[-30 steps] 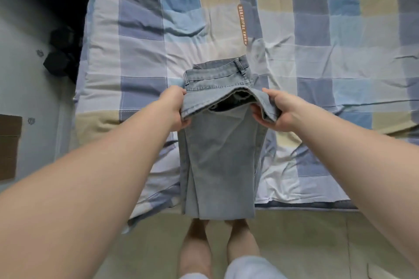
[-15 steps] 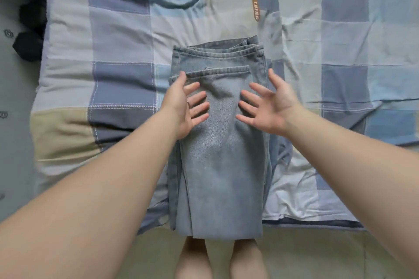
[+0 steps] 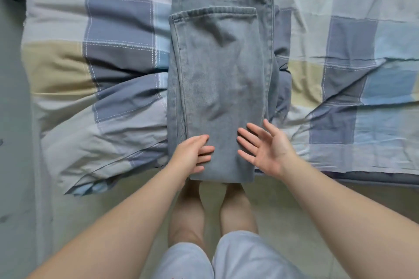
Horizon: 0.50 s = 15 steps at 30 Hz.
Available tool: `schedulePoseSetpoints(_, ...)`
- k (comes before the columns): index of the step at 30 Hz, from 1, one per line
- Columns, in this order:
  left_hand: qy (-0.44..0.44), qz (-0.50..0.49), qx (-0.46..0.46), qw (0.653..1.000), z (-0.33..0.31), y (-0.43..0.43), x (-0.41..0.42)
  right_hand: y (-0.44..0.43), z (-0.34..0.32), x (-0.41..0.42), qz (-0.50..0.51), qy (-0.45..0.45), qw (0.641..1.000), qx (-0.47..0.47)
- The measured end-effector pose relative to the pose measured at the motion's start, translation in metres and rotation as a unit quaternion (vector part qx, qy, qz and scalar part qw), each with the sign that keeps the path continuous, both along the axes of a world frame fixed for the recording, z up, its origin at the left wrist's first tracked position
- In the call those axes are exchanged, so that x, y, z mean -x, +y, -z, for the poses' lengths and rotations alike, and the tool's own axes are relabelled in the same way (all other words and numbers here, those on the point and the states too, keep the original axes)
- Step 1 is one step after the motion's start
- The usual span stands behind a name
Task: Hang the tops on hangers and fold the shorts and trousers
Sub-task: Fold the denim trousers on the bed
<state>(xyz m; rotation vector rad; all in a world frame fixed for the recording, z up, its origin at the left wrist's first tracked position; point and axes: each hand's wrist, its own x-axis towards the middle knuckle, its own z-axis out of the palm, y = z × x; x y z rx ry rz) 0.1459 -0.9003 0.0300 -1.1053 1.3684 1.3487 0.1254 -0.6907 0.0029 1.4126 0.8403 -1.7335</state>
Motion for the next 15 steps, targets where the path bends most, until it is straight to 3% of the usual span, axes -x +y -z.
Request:
schedulePoseSetpoints(6,-0.082,0.010,0.062,0.995,0.019,-0.022,-0.062,0.010,0.020,-0.088,-0.036,-0.081,0.995,-0.049)
schedulePoseSetpoints(11,-0.047,0.042,0.241,0.968,0.045,-0.043,-0.084,0.009,0.040,-0.109,-0.172,-0.065,0.975,-0.124)
schedulePoseSetpoints(15,-0.020,0.067,0.201,0.977,0.057,-0.053,-0.082,0.010,0.053,-0.101,-0.257,-0.035,0.956,-0.135)
